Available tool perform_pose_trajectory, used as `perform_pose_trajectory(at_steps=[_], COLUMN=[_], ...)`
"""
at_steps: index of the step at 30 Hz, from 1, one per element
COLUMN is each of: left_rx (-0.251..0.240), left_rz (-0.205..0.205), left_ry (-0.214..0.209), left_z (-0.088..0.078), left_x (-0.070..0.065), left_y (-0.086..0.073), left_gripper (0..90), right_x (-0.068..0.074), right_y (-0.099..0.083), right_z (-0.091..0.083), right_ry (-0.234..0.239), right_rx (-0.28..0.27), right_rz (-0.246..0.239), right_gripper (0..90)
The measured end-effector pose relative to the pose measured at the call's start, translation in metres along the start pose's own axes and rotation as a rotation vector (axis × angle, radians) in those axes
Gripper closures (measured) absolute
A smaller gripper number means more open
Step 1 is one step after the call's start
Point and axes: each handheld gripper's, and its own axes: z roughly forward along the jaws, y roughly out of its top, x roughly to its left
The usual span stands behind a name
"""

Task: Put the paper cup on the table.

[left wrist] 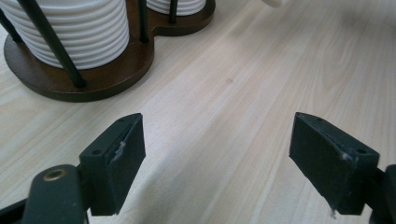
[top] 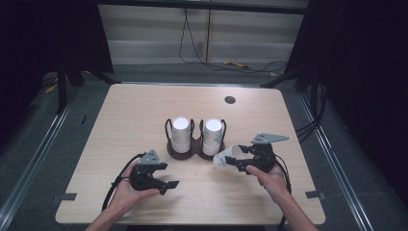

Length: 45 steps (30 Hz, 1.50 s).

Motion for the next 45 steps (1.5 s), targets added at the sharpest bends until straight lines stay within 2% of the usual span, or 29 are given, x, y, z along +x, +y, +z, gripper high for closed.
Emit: perform_pose_trajectory(at_steps=[2, 4, 9, 14, 18, 24, 26, 30, 39, 41, 45], left_rx=[0.004, -0.005, -0.018, -0.022, -0.032, -0.032, -0.026, -0.007, -0.013, -0.027, -0.026], left_rz=[-0.003, -0.013, -0.020, -0.032, -0.043, -0.036, -0.031, -0.004, -0.002, 0.003, -0.010], left_ry=[0.001, 0.001, 0.026, 0.036, 0.030, 0.023, 0.017, 0.002, 0.016, 0.027, 0.022], left_z=[0.000, -0.001, -0.005, -0.006, -0.006, -0.004, -0.002, 0.000, -0.004, -0.006, -0.006], left_x=[0.001, 0.004, 0.008, 0.013, 0.012, 0.010, 0.008, 0.004, 0.003, 0.003, 0.006], left_y=[-0.001, -0.003, -0.005, -0.002, -0.002, 0.000, 0.000, 0.000, -0.002, -0.003, -0.003], left_gripper=[18.5, 18.4, 18.4, 18.3, 18.4, 18.4, 18.4, 18.4, 18.4, 18.4, 18.4], right_x=[-0.005, -0.009, -0.021, -0.032, -0.043, -0.055, -0.058, -0.061, -0.073, -0.074, -0.077], right_y=[0.001, 0.003, 0.010, 0.016, 0.025, 0.037, 0.040, 0.044, 0.043, 0.043, 0.045], right_z=[-0.002, -0.001, -0.001, -0.001, -0.003, -0.002, 0.000, 0.001, 0.013, 0.016, 0.021], right_ry=[-0.024, -0.054, -0.106, -0.152, -0.212, -0.278, -0.323, -0.353, -0.427, -0.438, -0.456], right_rx=[-0.004, 0.019, 0.040, 0.068, 0.054, 0.102, 0.142, 0.181, 0.290, 0.300, 0.303], right_rz=[0.022, 0.024, 0.061, 0.056, 0.054, 0.051, 0.048, 0.051, 0.044, 0.041, 0.050], right_gripper=[31.3, 31.3, 31.5, 31.5, 31.6, 31.6, 31.5, 31.3, 29.3, 28.8, 27.6])
